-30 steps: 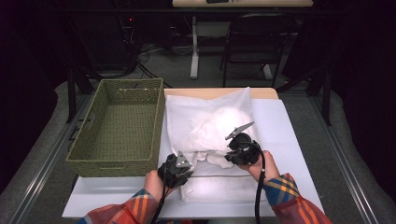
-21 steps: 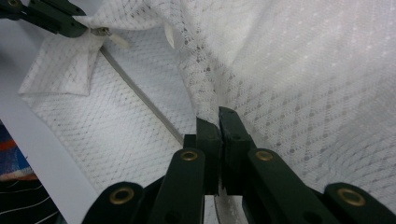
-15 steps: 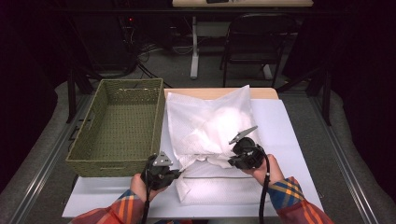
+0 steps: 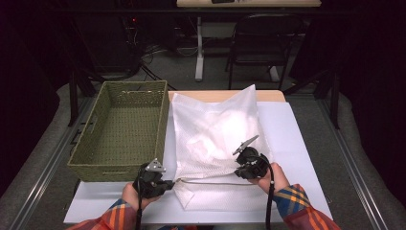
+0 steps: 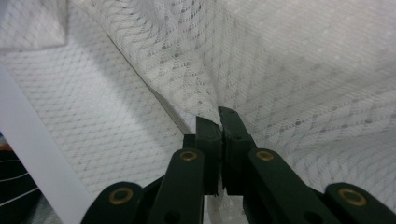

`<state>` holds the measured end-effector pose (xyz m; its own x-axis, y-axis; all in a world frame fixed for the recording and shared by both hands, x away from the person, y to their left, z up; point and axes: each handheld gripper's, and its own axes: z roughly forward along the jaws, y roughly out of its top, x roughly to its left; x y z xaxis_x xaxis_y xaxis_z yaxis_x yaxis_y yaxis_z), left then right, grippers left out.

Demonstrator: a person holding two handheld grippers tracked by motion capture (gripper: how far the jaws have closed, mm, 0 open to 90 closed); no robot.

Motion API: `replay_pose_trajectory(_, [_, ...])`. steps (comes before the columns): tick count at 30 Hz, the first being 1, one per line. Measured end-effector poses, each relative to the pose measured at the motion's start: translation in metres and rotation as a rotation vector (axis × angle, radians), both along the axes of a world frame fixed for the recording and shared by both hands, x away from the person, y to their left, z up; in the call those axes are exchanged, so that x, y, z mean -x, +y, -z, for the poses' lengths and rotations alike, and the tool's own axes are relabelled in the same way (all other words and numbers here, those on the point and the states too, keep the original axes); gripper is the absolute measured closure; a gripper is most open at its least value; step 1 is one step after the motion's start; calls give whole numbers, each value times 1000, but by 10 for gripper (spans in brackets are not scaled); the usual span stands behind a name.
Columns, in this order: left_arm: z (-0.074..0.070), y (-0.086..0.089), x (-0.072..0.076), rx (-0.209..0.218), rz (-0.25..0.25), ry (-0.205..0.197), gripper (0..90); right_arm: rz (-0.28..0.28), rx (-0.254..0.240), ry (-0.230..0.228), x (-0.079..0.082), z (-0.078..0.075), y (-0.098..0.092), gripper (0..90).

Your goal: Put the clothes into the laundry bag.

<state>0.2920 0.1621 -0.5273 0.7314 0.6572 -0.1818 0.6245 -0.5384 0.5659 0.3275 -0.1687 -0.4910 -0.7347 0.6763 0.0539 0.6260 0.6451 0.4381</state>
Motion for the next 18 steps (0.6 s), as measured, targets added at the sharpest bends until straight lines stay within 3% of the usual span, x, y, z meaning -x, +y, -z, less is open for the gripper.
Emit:
replay_pose_trajectory(6, [0, -3, 1, -39, 32, -6, 808, -14, 34, 15, -3, 14, 6, 869])
replay_pose_trajectory(11, [1, -5, 0, -48, 28, 6, 672, -25, 60, 24, -6, 24, 11, 848])
replay_pose_trajectory(17, [-7, -10, 9, -56, 51, -25, 512, -30, 83, 32, -7, 32, 13, 831])
replay_pose_trajectory(18, [-11, -11, 15, -46, 55, -33, 446, -35, 83, 32, -7, 33, 14, 816])
